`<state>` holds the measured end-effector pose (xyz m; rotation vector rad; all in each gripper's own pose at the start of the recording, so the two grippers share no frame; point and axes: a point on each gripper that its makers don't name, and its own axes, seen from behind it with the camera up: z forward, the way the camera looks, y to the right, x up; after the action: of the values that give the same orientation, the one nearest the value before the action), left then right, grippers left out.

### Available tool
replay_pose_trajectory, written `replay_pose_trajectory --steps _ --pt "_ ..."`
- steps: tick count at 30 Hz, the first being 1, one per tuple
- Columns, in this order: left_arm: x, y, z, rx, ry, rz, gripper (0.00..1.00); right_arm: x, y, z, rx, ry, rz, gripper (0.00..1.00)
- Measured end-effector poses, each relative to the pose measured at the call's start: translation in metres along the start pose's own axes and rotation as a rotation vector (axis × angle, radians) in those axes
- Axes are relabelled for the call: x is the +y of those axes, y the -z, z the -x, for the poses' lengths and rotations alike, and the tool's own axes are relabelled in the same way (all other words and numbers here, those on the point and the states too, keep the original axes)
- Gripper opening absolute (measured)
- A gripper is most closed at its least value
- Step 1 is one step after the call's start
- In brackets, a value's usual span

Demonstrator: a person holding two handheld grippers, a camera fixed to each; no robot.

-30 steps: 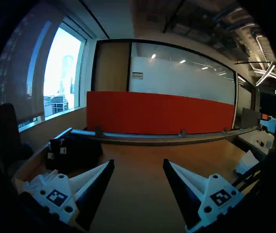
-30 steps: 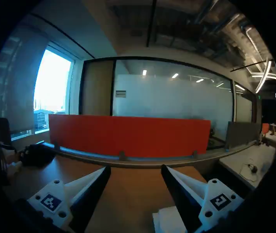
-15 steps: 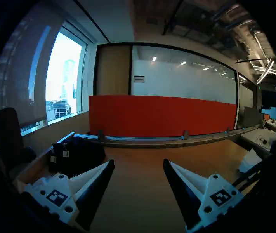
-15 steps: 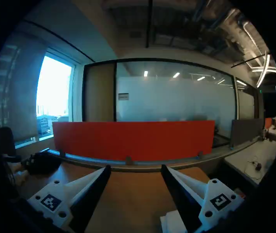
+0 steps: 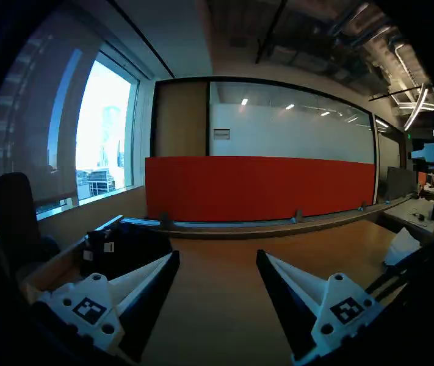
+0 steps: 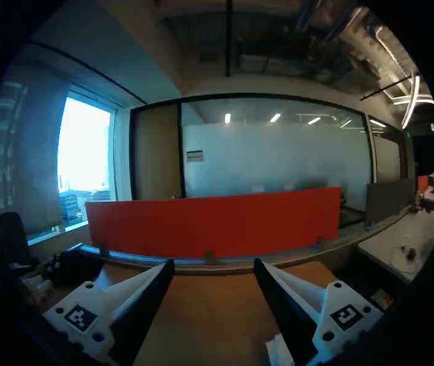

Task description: Fold towel

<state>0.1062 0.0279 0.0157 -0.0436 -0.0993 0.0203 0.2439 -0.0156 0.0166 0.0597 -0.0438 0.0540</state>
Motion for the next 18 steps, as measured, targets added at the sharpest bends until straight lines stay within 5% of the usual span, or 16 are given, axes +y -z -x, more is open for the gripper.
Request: replay_pose_trajectory --steps 18 --pt "-0.021 0.001 0.077 0.020 0.019 -0.003 0.93 -0.019 0.004 0.036 -0.018 0.021 0.008 1.00"
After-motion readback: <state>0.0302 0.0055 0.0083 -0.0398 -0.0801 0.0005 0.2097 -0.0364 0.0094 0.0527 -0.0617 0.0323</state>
